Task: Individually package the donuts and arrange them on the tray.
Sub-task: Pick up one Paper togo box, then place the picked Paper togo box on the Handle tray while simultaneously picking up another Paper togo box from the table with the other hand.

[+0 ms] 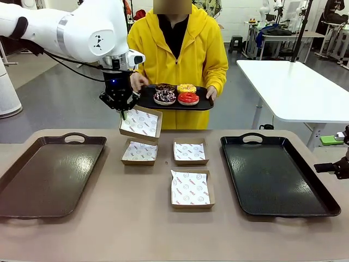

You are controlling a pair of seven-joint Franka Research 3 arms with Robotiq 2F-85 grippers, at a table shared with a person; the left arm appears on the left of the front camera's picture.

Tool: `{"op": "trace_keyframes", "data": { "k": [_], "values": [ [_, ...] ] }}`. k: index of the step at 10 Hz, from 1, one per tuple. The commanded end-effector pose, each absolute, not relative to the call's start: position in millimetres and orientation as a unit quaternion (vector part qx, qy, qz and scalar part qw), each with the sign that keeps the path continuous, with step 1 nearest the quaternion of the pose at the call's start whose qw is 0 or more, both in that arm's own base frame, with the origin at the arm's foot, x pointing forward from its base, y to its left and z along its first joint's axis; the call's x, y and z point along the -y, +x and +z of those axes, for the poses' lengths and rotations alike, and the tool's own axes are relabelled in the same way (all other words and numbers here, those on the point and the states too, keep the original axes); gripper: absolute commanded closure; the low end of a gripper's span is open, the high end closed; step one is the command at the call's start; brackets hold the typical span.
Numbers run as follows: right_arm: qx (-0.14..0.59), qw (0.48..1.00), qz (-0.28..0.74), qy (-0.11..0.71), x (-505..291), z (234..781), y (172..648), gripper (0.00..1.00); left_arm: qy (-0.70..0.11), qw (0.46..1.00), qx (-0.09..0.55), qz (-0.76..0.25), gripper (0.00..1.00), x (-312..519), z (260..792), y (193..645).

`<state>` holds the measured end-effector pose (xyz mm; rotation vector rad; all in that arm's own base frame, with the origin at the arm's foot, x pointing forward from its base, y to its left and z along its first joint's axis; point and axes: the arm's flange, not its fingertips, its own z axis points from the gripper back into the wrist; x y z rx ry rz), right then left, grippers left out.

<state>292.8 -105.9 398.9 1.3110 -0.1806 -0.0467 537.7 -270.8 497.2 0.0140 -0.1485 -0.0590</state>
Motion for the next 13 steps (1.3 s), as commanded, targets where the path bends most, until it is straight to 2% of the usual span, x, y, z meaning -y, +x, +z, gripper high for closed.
{"op": "trace_keyframes", "data": {
  "k": [1,13],
  "values": [
    [0.084,0.787,-0.022,0.611,105.7,399.7,292.3,0.00,0.009,0.997,0.074,-0.028,1.00,268.4,495.4,540.6],
    [0.084,0.787,-0.022,0.611,105.7,399.7,292.3,0.00,0.009,0.997,0.074,-0.028,1.00,268.4,495.4,540.6]
  ]
}}
